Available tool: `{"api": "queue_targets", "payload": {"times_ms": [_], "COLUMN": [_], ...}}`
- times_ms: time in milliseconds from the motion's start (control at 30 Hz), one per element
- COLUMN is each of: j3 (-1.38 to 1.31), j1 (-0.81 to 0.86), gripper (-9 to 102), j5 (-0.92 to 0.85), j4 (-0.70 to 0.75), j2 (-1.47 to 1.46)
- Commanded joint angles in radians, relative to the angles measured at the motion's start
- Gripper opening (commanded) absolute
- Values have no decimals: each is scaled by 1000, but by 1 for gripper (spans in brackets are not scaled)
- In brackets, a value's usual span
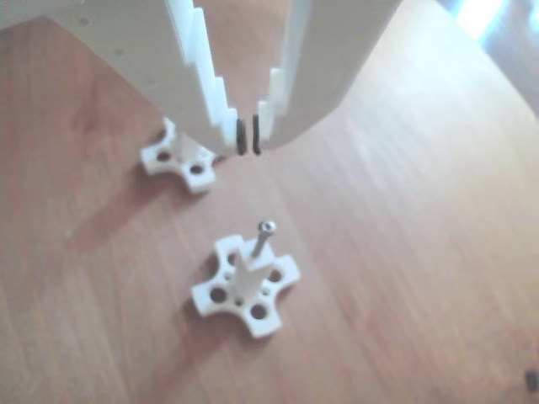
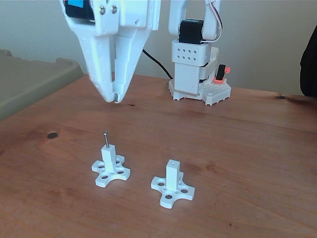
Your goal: Grab the screw and set it in the hole.
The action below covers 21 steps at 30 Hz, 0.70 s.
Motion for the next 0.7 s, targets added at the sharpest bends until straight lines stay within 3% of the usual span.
{"api": "queue_targets", "payload": {"times_ms": [0,667], "j3": [-86,-101], "j1": [11,25], "gripper": [3,8], "j5": [-2,-2], "j4": [11,29], "j2": [6,-72]}}
